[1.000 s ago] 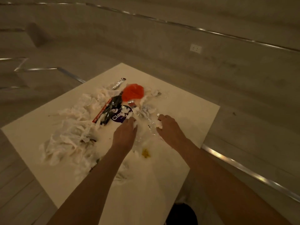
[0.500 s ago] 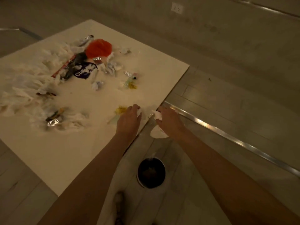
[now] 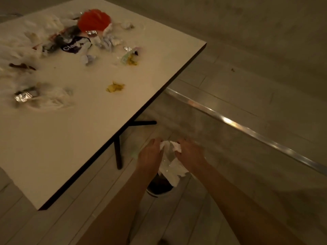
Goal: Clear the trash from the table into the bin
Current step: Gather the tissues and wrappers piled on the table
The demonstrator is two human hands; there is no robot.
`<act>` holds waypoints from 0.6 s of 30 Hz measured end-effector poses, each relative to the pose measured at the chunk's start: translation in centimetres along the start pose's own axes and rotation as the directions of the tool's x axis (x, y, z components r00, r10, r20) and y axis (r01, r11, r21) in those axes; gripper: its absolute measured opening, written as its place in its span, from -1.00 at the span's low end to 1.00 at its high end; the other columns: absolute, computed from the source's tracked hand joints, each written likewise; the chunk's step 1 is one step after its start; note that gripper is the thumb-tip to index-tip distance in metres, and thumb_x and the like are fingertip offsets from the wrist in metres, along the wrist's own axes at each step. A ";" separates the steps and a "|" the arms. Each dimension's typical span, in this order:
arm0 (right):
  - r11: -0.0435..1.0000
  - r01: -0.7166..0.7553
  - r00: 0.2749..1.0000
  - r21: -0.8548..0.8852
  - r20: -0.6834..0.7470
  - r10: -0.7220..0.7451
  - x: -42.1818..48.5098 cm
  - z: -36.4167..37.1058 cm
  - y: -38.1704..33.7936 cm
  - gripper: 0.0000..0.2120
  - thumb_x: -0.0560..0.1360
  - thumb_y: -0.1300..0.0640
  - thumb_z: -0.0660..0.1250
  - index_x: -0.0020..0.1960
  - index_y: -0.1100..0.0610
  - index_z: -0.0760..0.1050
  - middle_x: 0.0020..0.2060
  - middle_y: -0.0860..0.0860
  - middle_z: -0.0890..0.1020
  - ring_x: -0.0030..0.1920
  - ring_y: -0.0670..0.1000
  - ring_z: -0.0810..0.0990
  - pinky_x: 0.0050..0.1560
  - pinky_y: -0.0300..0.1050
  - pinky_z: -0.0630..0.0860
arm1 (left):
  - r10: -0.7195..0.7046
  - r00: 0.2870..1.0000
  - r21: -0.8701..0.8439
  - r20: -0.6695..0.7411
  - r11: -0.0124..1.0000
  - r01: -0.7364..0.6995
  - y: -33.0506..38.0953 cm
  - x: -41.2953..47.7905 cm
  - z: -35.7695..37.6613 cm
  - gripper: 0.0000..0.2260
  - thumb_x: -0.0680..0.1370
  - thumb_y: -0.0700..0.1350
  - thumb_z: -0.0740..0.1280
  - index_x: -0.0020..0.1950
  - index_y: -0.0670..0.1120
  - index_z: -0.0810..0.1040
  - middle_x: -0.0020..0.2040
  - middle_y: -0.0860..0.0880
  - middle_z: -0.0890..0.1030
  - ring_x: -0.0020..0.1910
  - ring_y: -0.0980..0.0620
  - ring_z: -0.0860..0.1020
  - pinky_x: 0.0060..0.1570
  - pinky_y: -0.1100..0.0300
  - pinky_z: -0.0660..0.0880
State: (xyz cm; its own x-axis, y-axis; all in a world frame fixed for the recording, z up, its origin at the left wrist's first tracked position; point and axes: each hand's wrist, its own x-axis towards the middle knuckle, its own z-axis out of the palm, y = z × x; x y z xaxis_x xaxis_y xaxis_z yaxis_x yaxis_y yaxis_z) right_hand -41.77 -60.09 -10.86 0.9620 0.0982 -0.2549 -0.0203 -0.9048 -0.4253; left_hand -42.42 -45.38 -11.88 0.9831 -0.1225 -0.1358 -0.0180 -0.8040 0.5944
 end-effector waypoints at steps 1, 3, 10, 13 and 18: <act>1.000 -0.017 1.000 0.004 0.014 0.017 0.2 1.6 0.8 -0.70 0.59 0.08 0.17 0.25 0.21 0.42 0.20 0.16 0.53 0.19 0.11 0.49 0.15 -0.11 0.36 | -0.017 1.000 -0.034 0.005 0.999 0.017 -0.9 -0.1 1.5 -0.73 0.62 -0.08 0.15 0.30 -0.10 0.38 0.22 -0.11 0.50 0.08 -0.08 0.55 0.04 0.05 0.52; 0.998 -0.044 0.998 0.036 0.037 0.043 0.9 4.9 2.5 -0.73 0.59 0.09 0.18 0.21 0.22 0.43 0.15 0.17 0.55 0.13 0.11 0.53 0.07 -0.13 0.40 | -0.047 0.999 -0.104 -0.013 0.994 0.046 -3.0 -0.1 4.8 -0.74 0.62 -0.07 0.16 0.28 -0.09 0.40 0.19 -0.09 0.52 0.07 -0.05 0.54 0.07 0.04 0.52; 0.981 -0.108 0.994 0.163 0.016 0.107 3.1 14.5 7.7 -0.76 0.57 0.07 0.24 0.13 0.22 0.44 0.07 0.16 0.55 0.06 0.13 0.53 0.01 -0.09 0.42 | -0.125 0.986 -0.372 -0.115 0.925 0.074 -9.1 0.9 15.6 -0.72 0.59 0.04 0.17 0.20 -0.07 0.47 0.08 -0.01 0.59 0.04 0.05 0.57 0.02 0.19 0.52; 0.973 -0.131 0.991 0.190 0.008 0.132 3.9 17.5 9.3 -0.76 0.56 0.08 0.25 0.13 0.21 0.45 0.07 0.15 0.55 0.07 0.12 0.53 0.03 -0.10 0.43 | -0.145 0.983 -0.393 -0.117 0.915 0.088 -11.3 1.3 19.2 -0.74 0.59 0.04 0.19 0.20 -0.05 0.46 0.09 0.02 0.59 0.08 0.06 0.55 0.03 0.28 0.45; 0.969 -0.131 0.991 0.208 0.021 0.129 5.1 20.5 10.6 -0.76 0.57 0.07 0.23 0.10 0.24 0.46 0.03 0.18 0.56 0.04 0.12 0.51 -0.08 -0.18 0.29 | -0.139 0.990 -0.203 0.013 0.969 0.139 -14.7 2.0 22.6 -0.62 0.58 0.07 0.19 0.34 -0.08 0.38 0.27 -0.06 0.50 0.23 -0.03 0.48 0.18 0.19 0.41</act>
State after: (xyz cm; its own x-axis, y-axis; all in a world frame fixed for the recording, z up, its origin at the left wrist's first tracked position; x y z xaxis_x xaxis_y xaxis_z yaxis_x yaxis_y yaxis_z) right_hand -42.68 -60.64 -34.49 0.9455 -0.0113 -0.3256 -0.2022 -0.8039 -0.5593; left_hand -44.31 -46.95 -38.82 0.9737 -0.0172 -0.2274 0.1558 -0.6781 0.7182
